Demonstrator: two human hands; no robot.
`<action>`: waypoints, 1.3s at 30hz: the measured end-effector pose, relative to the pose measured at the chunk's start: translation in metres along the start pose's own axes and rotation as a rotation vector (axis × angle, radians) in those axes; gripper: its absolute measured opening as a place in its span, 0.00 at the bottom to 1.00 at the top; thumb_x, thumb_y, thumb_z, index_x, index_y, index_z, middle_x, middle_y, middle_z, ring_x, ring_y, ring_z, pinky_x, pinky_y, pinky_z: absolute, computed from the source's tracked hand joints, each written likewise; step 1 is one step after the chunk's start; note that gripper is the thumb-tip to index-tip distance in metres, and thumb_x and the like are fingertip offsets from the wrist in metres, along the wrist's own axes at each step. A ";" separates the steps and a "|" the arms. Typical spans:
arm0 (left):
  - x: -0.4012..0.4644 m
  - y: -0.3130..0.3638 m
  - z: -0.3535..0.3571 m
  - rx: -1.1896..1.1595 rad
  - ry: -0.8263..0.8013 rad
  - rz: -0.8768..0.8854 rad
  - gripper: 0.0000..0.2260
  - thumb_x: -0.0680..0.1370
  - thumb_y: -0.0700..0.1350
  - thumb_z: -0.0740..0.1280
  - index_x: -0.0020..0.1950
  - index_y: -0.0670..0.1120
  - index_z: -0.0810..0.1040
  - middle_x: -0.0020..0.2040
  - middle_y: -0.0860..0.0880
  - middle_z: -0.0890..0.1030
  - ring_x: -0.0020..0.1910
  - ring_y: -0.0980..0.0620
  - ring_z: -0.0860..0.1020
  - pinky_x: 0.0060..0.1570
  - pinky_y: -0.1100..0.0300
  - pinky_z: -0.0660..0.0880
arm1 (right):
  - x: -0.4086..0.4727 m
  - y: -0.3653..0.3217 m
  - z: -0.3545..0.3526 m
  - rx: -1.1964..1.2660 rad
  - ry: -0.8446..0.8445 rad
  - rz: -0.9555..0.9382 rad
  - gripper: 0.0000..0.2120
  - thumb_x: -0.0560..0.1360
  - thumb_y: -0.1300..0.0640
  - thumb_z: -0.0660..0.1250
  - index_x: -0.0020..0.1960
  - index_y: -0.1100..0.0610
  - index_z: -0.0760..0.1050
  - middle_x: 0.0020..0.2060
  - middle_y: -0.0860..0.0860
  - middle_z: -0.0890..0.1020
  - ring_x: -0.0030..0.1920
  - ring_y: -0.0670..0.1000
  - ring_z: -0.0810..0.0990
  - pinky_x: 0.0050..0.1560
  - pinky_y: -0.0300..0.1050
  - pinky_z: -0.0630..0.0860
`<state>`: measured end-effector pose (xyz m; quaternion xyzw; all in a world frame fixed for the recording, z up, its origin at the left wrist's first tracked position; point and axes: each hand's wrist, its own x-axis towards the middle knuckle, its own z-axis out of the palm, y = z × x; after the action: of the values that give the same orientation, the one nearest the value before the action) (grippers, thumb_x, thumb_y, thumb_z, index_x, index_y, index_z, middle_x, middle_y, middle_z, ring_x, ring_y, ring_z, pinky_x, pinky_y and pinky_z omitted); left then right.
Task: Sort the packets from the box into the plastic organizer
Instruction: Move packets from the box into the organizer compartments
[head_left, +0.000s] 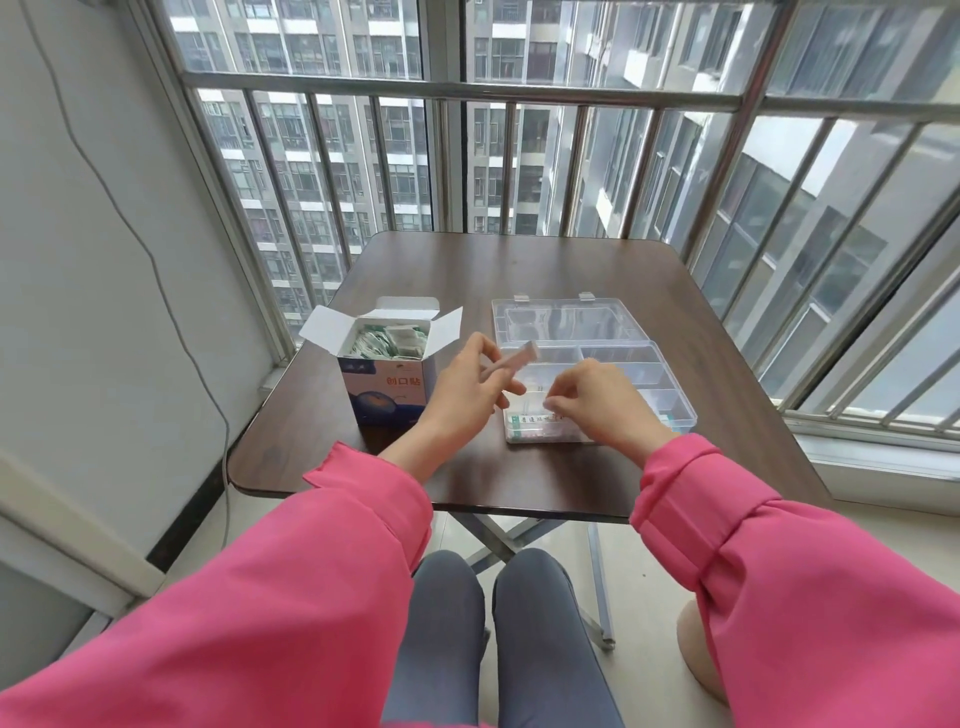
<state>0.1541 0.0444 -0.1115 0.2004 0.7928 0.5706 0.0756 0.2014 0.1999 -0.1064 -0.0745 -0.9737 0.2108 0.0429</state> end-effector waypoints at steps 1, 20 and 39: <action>0.001 -0.001 0.001 0.023 -0.004 0.014 0.09 0.79 0.41 0.62 0.43 0.49 0.64 0.40 0.48 0.83 0.28 0.61 0.74 0.30 0.70 0.69 | -0.001 0.001 -0.004 0.057 0.007 0.002 0.07 0.74 0.57 0.67 0.44 0.60 0.83 0.41 0.55 0.82 0.45 0.53 0.79 0.44 0.43 0.71; 0.005 0.003 0.019 0.345 -0.105 0.087 0.06 0.73 0.36 0.70 0.50 0.39 0.82 0.48 0.44 0.83 0.45 0.54 0.77 0.42 0.74 0.66 | -0.004 0.015 -0.004 0.316 0.025 0.119 0.08 0.68 0.62 0.73 0.42 0.55 0.75 0.35 0.54 0.81 0.36 0.50 0.79 0.41 0.42 0.73; 0.014 0.011 0.020 0.909 -0.265 0.170 0.11 0.74 0.35 0.64 0.50 0.47 0.81 0.53 0.48 0.82 0.57 0.45 0.76 0.56 0.54 0.72 | -0.005 0.008 -0.002 -0.147 0.038 0.078 0.05 0.72 0.58 0.68 0.46 0.53 0.80 0.50 0.52 0.81 0.55 0.55 0.78 0.44 0.43 0.68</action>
<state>0.1509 0.0701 -0.1064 0.3480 0.9264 0.1397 0.0338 0.2071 0.2068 -0.1083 -0.1194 -0.9820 0.1387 0.0475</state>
